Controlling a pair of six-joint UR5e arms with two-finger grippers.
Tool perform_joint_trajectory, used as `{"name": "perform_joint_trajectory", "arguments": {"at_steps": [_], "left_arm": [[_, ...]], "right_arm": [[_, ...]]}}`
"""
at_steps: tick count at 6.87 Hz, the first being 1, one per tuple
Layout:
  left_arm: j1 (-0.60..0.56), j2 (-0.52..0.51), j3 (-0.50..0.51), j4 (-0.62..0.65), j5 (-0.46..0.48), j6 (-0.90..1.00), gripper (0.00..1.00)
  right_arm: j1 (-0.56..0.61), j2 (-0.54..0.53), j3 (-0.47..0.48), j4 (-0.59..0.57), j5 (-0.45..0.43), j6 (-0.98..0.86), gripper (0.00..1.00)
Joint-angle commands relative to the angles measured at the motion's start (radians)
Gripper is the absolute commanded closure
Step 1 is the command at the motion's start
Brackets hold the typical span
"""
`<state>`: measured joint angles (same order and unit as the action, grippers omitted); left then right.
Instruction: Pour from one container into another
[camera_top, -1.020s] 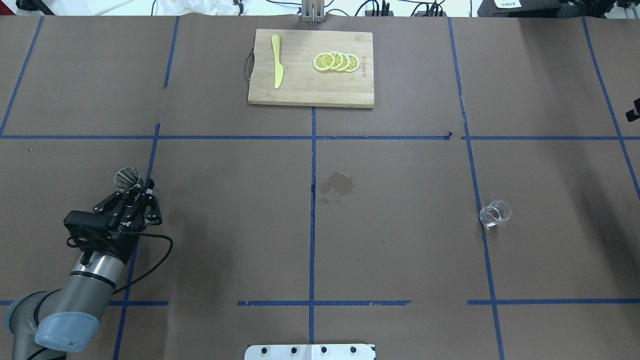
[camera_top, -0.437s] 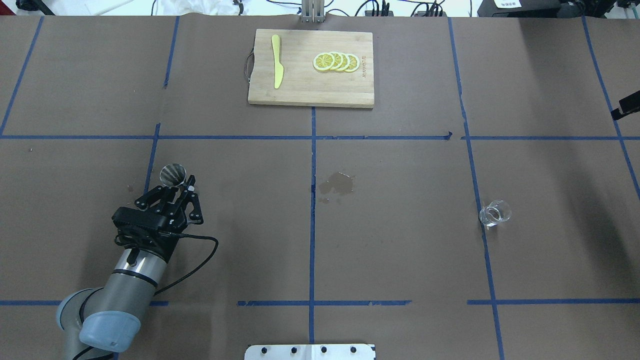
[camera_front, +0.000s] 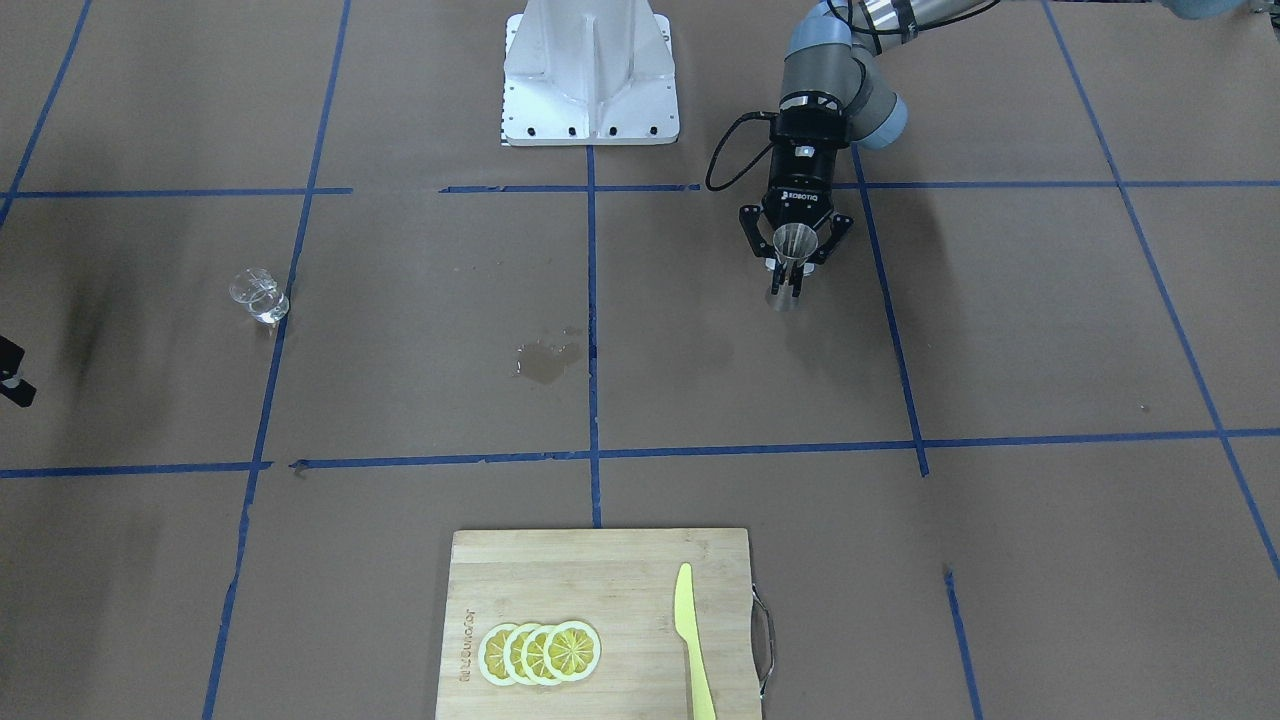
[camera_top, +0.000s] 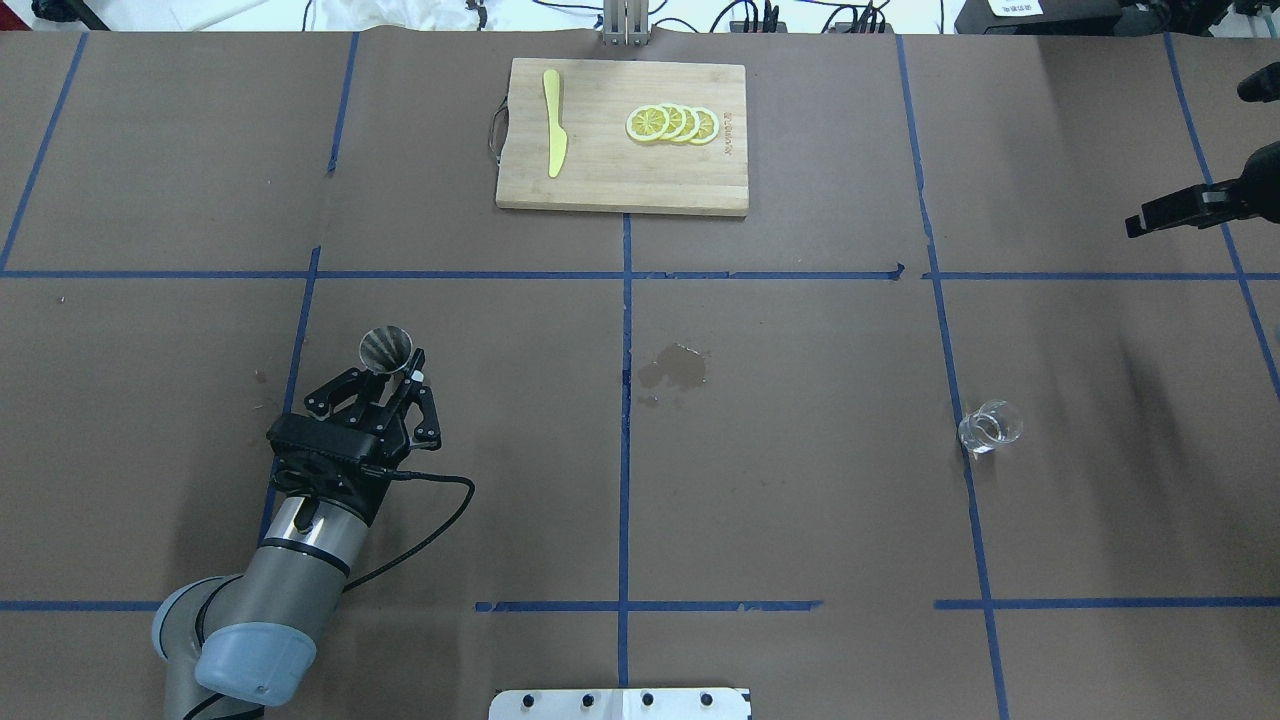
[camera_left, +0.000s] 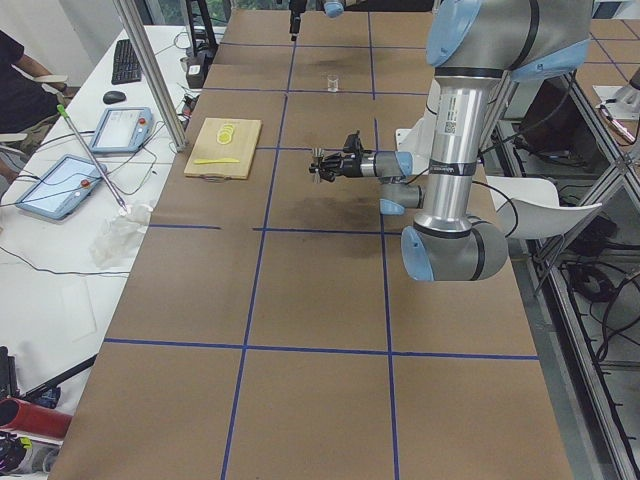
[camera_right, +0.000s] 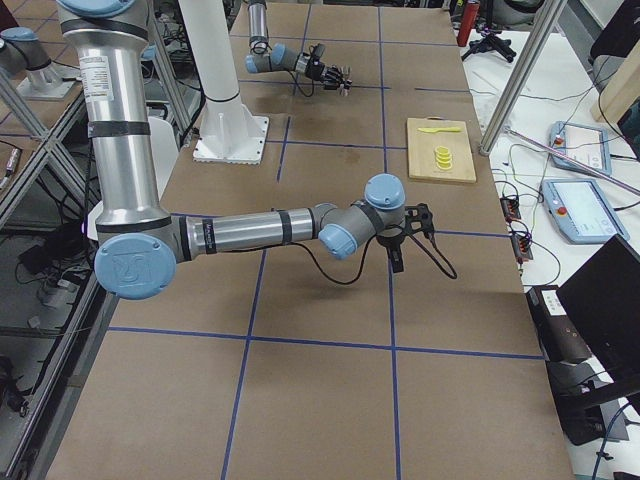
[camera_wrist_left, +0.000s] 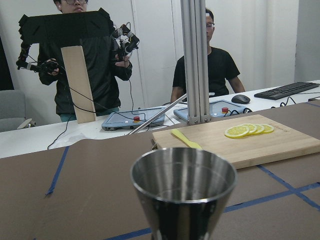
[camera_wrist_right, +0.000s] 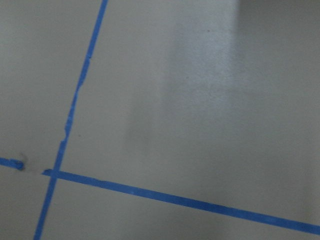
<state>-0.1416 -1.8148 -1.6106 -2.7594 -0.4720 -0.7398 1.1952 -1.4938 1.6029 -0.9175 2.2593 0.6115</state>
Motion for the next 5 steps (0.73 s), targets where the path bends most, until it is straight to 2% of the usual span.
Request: {"name": "perform_joint_trajectory", "arguments": {"at_steps": [1, 3, 4, 5], "left_arm": [[0.002, -0.027, 0.003, 0.001, -0.011, 0.01, 1.0], [0.001, -0.031, 0.001, 0.0, -0.013, 0.01, 1.0], [-0.001, -0.037, 0.001, 0.0, -0.013, 0.01, 1.0], [-0.001, -0.038, 0.001, 0.0, -0.013, 0.008, 1.0]], "right_arm": [[-0.121, -0.049, 0.122, 0.091, -0.05, 0.223, 0.0], [-0.327, -0.15, 0.3, 0.091, -0.316, 0.414, 0.0], [-0.401, -0.179, 0.36, 0.091, -0.399, 0.535, 0.0], [-0.53, -0.245, 0.44, 0.091, -0.588, 0.644, 0.0]]}}
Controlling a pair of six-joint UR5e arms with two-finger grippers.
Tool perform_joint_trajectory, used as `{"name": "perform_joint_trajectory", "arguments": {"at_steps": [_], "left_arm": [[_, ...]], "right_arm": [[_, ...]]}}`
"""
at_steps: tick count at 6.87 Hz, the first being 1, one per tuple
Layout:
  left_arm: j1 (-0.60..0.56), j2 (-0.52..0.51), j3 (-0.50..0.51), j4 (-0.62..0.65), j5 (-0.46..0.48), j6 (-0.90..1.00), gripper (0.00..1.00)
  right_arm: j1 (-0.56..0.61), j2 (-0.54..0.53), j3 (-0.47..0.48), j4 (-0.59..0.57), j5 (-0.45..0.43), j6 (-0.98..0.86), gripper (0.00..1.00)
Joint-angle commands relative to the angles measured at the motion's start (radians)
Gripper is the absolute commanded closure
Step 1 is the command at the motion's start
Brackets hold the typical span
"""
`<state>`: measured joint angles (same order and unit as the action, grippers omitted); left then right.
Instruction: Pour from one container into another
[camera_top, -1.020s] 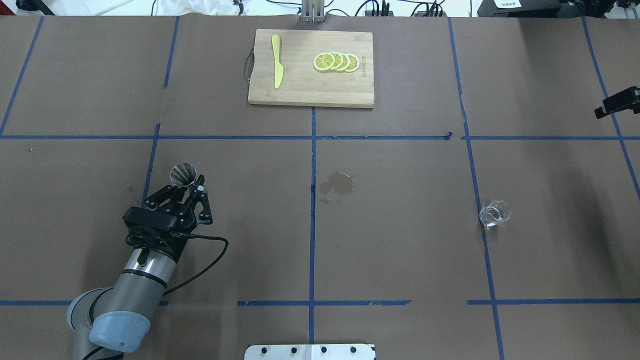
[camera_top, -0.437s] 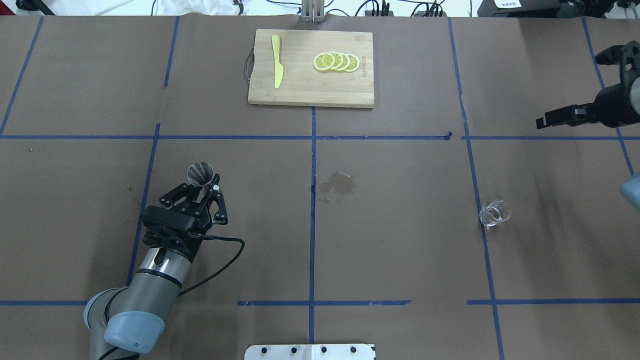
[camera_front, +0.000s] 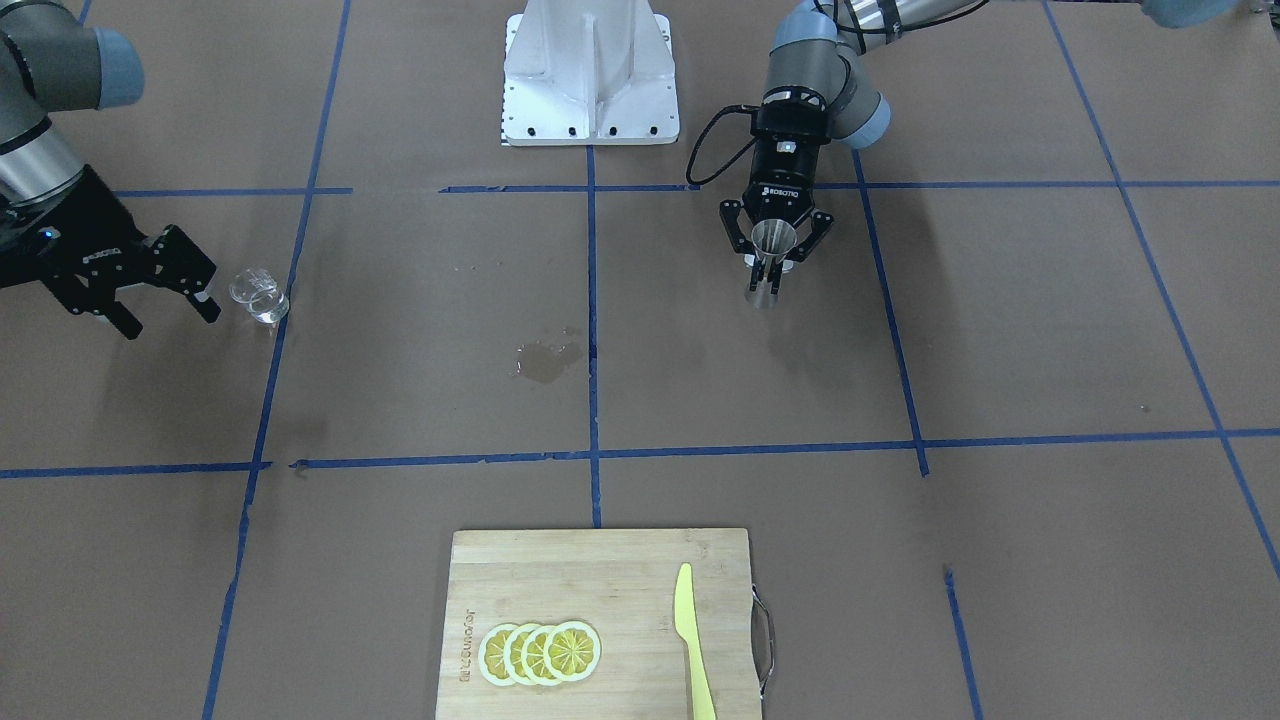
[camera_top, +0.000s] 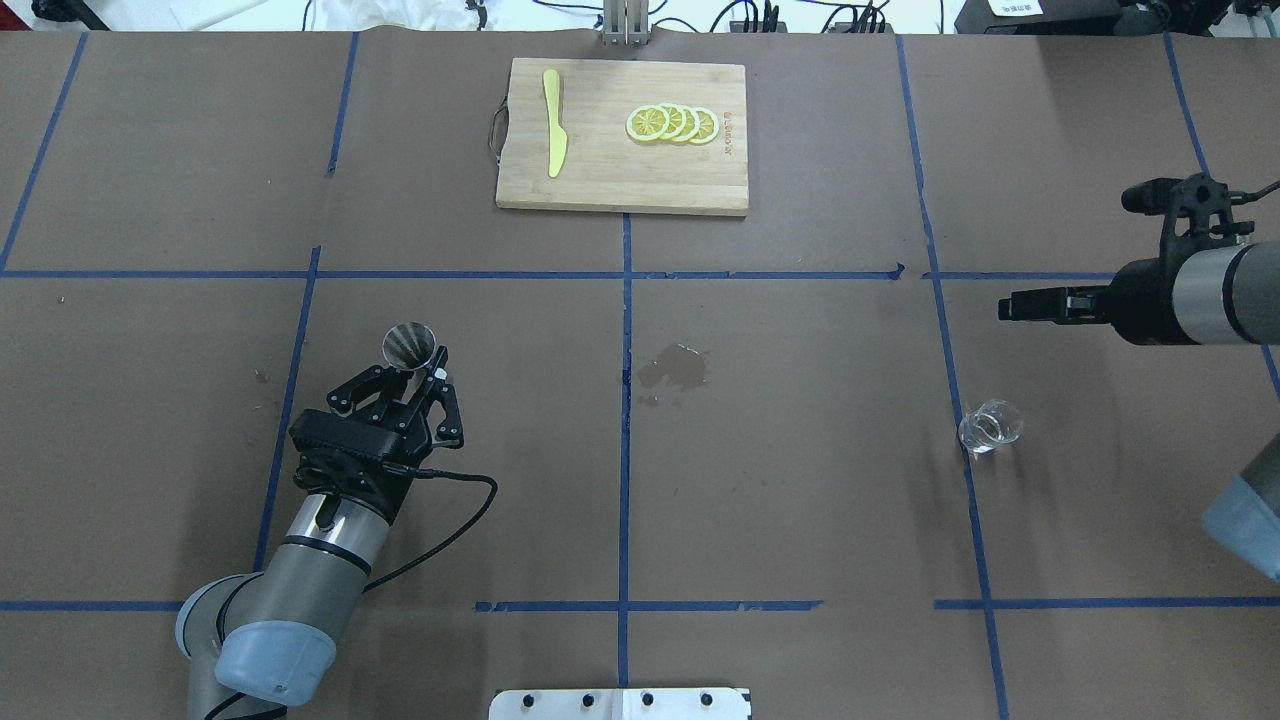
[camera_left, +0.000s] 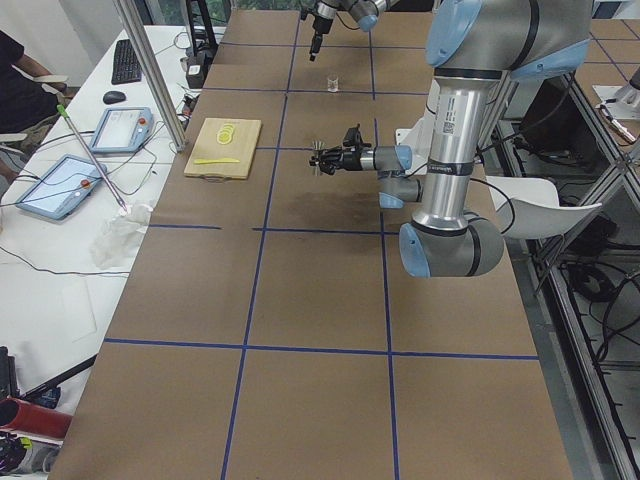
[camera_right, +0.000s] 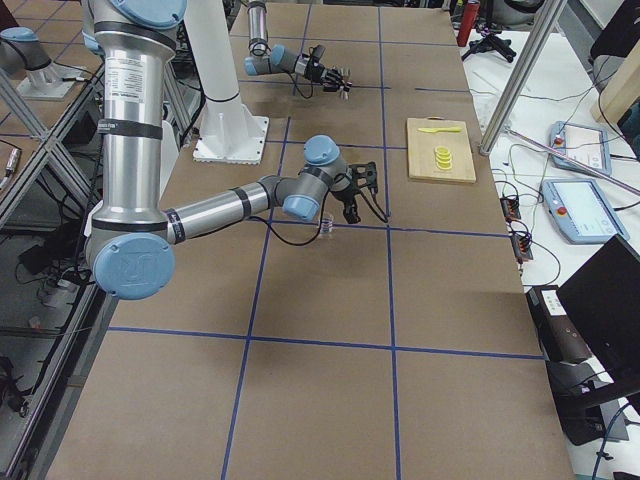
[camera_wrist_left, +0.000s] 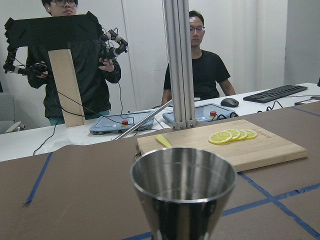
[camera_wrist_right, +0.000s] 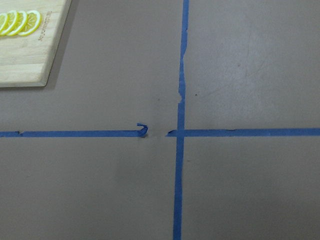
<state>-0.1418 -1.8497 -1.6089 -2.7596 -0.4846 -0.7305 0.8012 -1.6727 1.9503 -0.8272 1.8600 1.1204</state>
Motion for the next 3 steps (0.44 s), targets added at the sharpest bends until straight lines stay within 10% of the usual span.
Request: {"name": "perform_joint_trajectory", "arguments": {"at_steps": [1, 3], "left_arm": [[-0.002, -0.002, 0.001, 0.0, 0.0, -0.001, 1.0], [-0.002, -0.003, 0.0, -0.002, 0.0, -0.003, 1.0]], "right_arm": [[-0.293, -0.14, 0.139, 0.0, -0.426, 0.195, 0.0], [-0.582, -0.217, 0.144, 0.002, -0.876, 0.37, 0.0]]}}
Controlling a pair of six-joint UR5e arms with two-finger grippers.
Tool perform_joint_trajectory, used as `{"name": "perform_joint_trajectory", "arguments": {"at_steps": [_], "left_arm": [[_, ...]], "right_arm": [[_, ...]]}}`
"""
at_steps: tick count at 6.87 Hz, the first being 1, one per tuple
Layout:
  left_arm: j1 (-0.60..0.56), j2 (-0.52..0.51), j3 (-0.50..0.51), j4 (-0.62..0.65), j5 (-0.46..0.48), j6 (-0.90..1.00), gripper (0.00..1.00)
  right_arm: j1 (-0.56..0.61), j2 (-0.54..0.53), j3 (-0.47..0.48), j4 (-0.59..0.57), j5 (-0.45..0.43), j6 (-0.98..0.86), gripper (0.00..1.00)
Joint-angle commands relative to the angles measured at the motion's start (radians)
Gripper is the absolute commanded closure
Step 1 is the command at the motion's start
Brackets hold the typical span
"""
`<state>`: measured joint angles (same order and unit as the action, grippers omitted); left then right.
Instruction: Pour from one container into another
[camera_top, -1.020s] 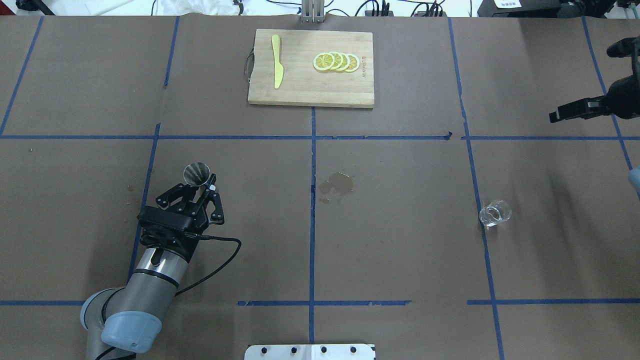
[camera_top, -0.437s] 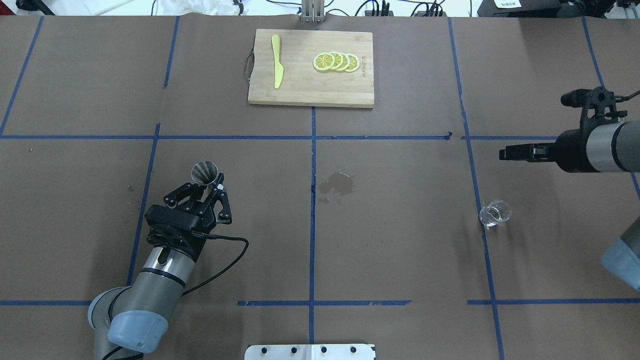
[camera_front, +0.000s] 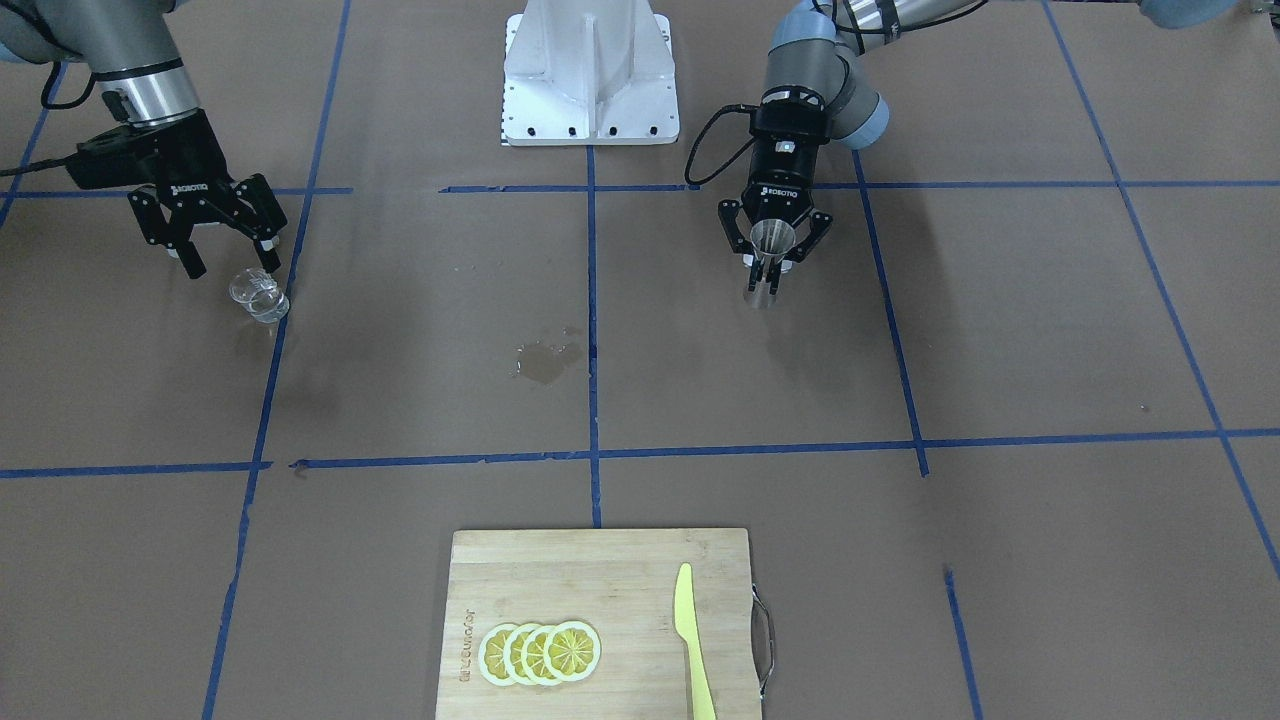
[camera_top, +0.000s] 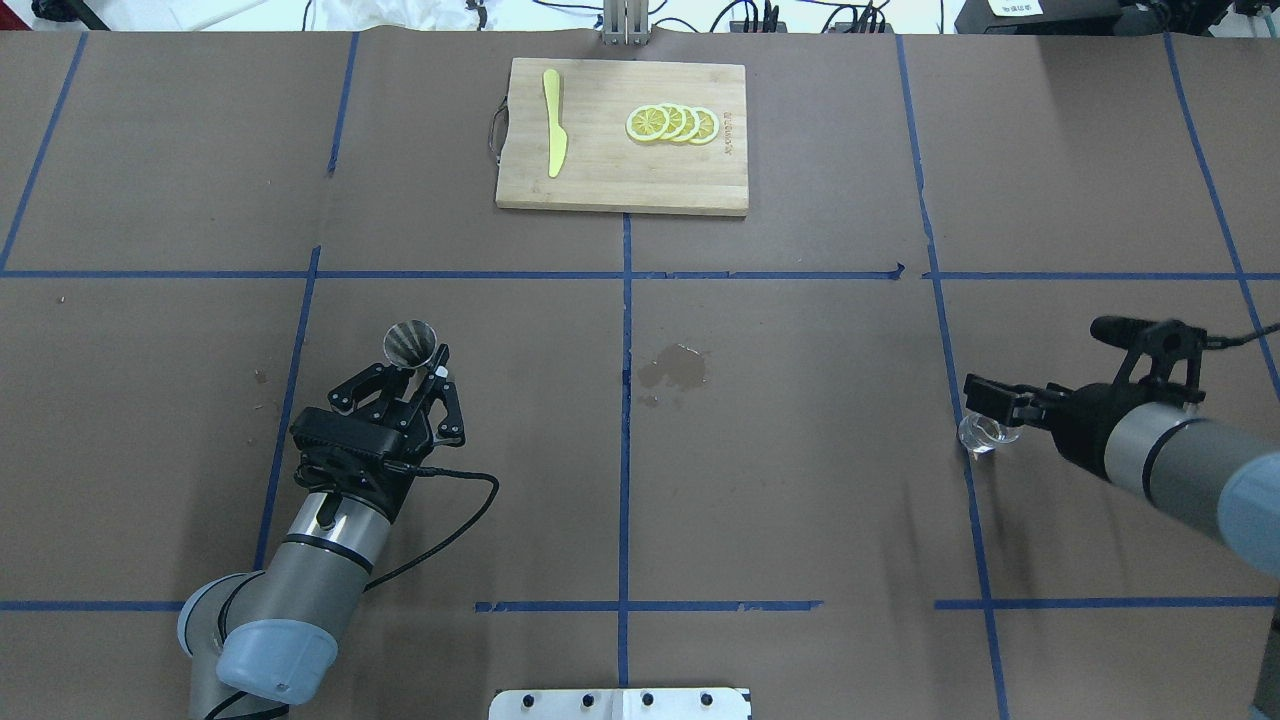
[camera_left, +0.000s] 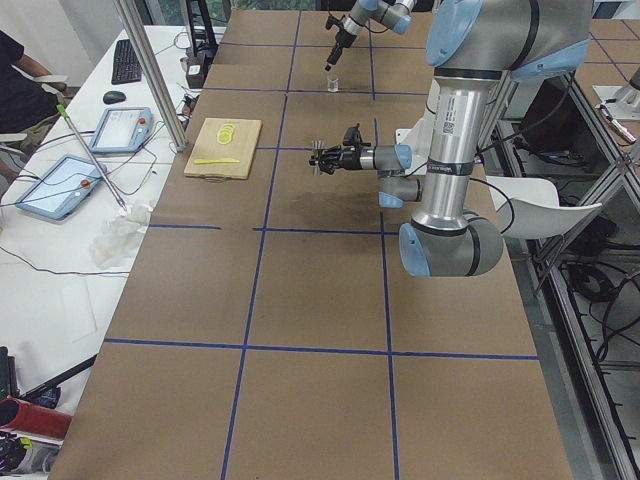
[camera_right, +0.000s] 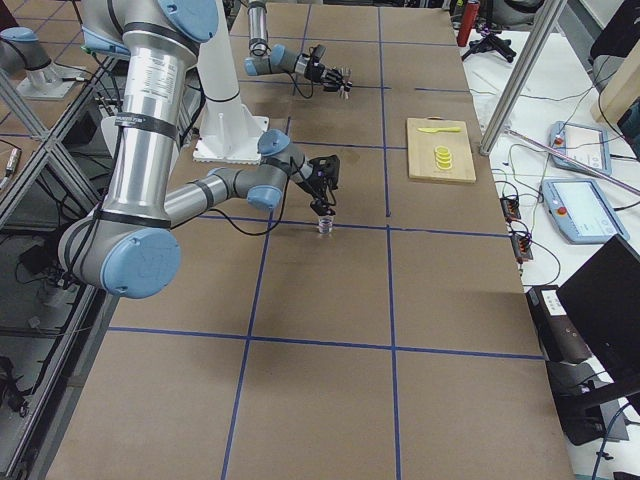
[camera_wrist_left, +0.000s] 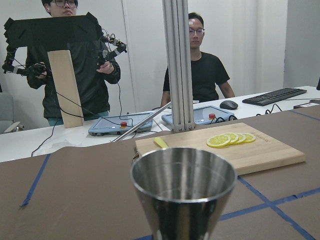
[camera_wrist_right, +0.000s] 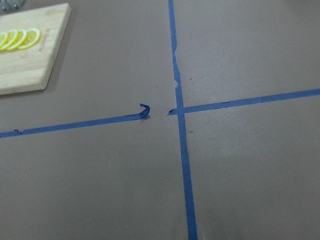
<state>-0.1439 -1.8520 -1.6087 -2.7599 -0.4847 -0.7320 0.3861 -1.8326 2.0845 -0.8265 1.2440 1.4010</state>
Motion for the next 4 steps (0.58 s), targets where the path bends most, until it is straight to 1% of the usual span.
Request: {"name": "perform_joint_trajectory", "arguments": {"at_steps": [1, 2, 3, 4], "left_arm": [[0.0, -0.001, 0.0, -0.001, 0.0, -0.003, 1.0], [0.0, -0.001, 0.0, -0.001, 0.0, -0.003, 1.0], [0.0, -0.003, 0.0, -0.001, 0.0, -0.003, 1.0], [0.0, -0.004, 0.0, -0.001, 0.0, -0.003, 1.0]], "right_arm": [[-0.32, -0.068, 0.002, -0.006, -0.495, 0.184, 0.0], [-0.378, -0.068, -0.039, -0.009, -0.606, 0.191, 0.0], [-0.409, -0.062, -0.126, 0.0, -0.706, 0.258, 0.01], [-0.414, -0.047, -0.144, 0.001, -0.738, 0.269, 0.04]]}}
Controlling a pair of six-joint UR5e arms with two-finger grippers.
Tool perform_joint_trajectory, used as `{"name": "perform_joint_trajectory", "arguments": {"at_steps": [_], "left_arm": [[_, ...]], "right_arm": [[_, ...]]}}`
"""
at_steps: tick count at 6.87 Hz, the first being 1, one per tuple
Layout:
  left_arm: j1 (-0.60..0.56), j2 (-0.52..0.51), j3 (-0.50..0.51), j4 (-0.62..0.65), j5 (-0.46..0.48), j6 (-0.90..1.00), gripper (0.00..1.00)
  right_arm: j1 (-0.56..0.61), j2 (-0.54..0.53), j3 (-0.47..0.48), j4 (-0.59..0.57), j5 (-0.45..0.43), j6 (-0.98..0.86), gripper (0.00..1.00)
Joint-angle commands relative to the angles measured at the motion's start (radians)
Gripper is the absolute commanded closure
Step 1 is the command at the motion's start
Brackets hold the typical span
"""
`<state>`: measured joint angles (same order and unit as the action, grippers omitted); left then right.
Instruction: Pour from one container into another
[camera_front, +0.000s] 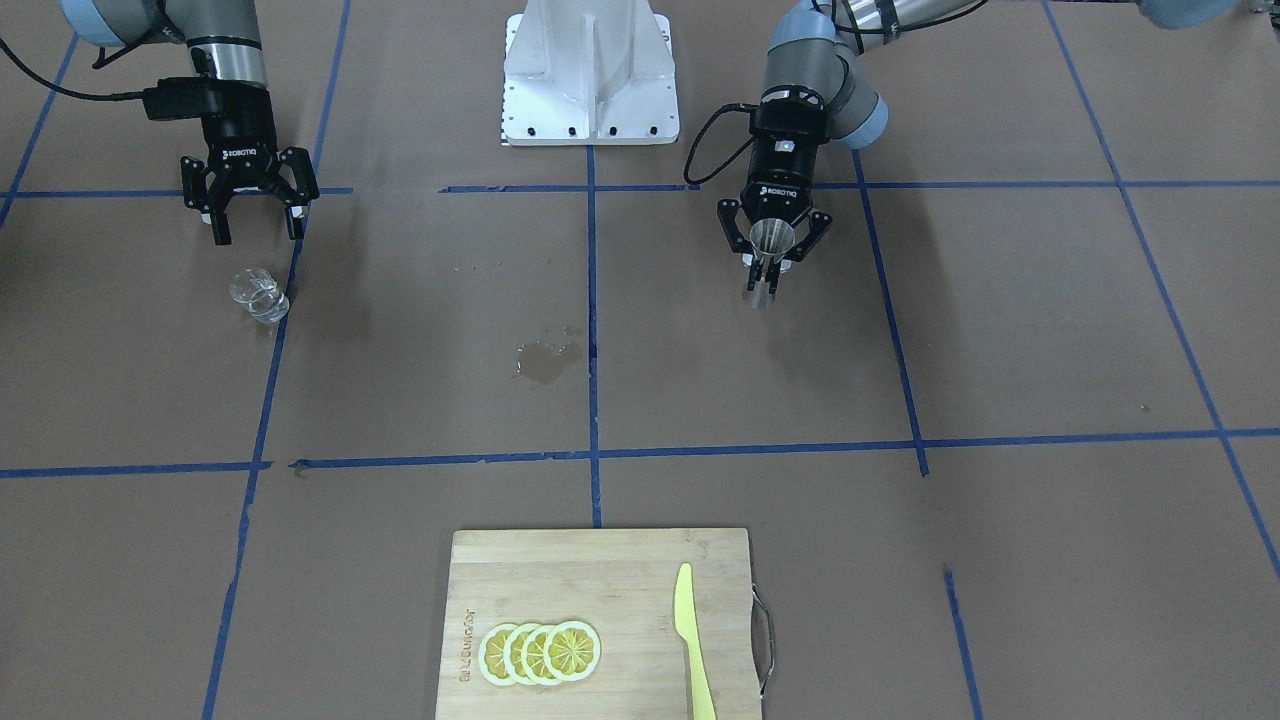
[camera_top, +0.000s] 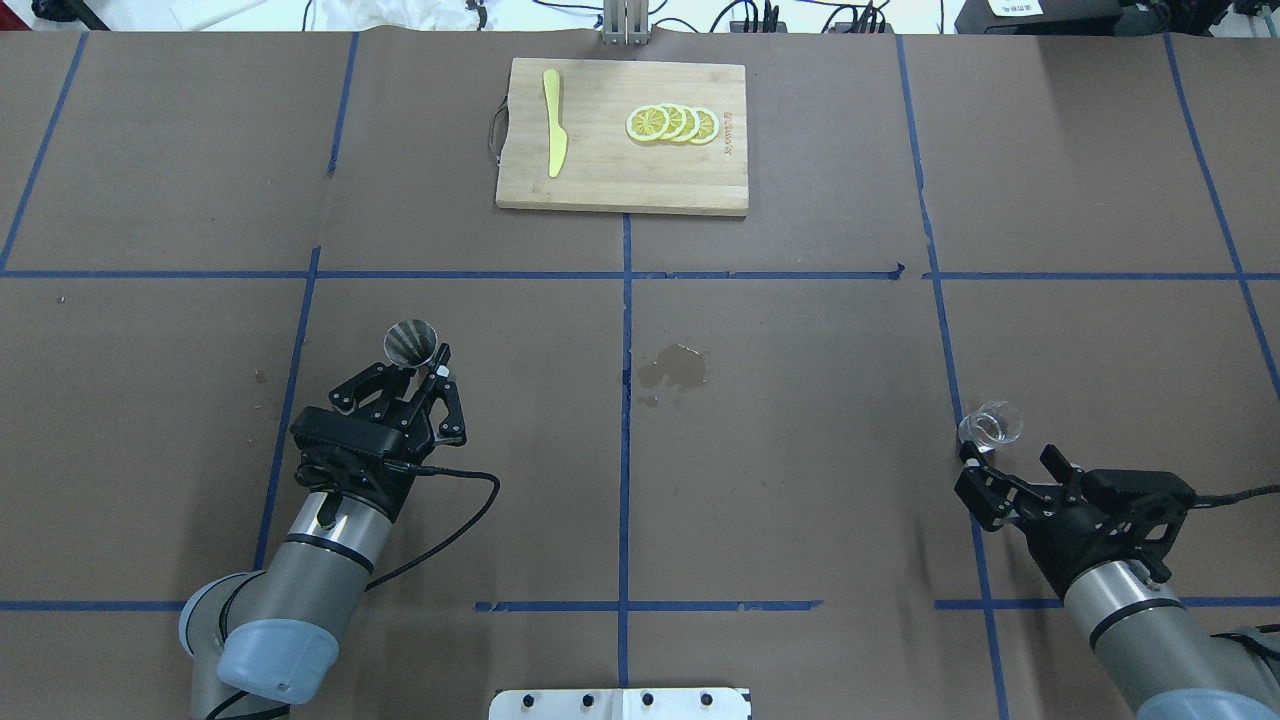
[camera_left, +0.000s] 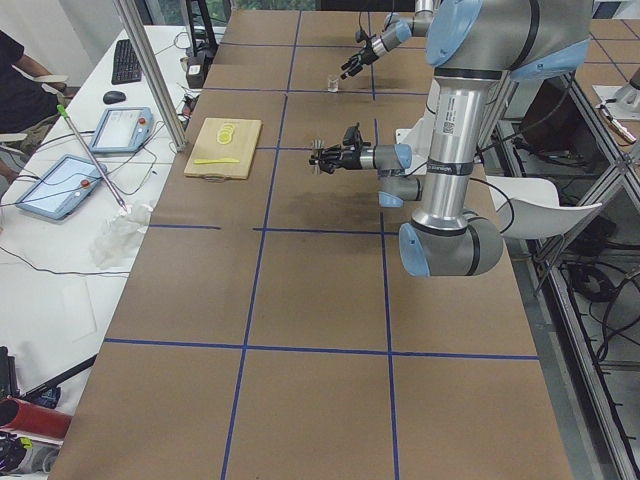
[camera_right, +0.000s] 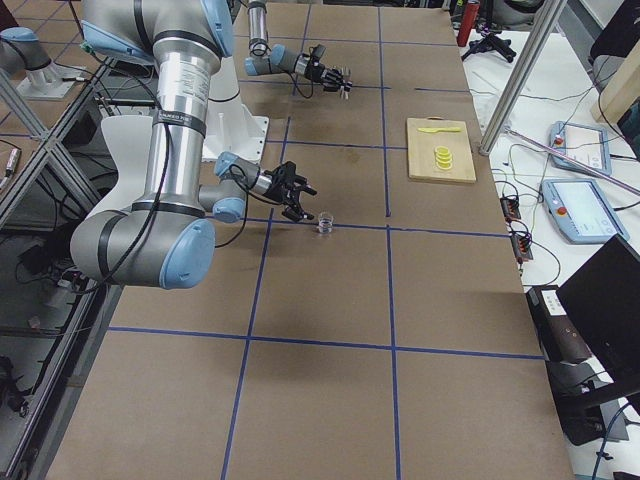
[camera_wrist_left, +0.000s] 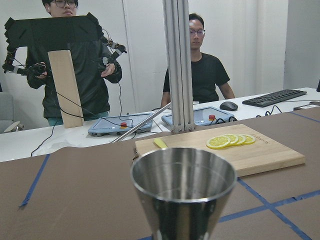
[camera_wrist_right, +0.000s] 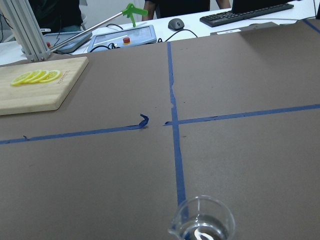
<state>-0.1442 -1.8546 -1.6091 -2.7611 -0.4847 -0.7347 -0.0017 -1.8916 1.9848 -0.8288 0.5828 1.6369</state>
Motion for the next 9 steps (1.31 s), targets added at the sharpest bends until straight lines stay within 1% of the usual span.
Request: {"name": "perform_joint_trajectory", "arguments": {"at_steps": [1, 2, 3, 4, 6, 9], "left_arm": [[-0.002, -0.003, -0.002, -0.002, 0.0, 0.0, 1.0], [-0.002, -0.005, -0.003, -0.002, 0.0, 0.0, 1.0], [-0.002, -0.005, -0.005, -0.002, 0.002, -0.002, 1.0], [-0.002, -0.005, -0.008, -0.002, 0.002, -0.002, 1.0], [-0.003, -0.005, -0.008, -0.002, 0.002, -0.002, 1.0], [-0.003, -0.005, -0.008, 0.0, 0.002, 0.0, 1.0]], "right_arm": [[-0.027, 0.016, -0.061, 0.003, -0.131, 0.034, 0.03], [-0.029, 0.037, -0.123, 0.003, -0.162, 0.034, 0.02], [-0.03, 0.057, -0.156, 0.003, -0.193, 0.029, 0.03], [-0.035, 0.057, -0.158, -0.006, -0.211, 0.021, 0.03], [-0.037, 0.094, -0.217, -0.006, -0.219, -0.015, 0.03], [-0.037, 0.115, -0.262, 0.005, -0.222, -0.029, 0.04]]}}
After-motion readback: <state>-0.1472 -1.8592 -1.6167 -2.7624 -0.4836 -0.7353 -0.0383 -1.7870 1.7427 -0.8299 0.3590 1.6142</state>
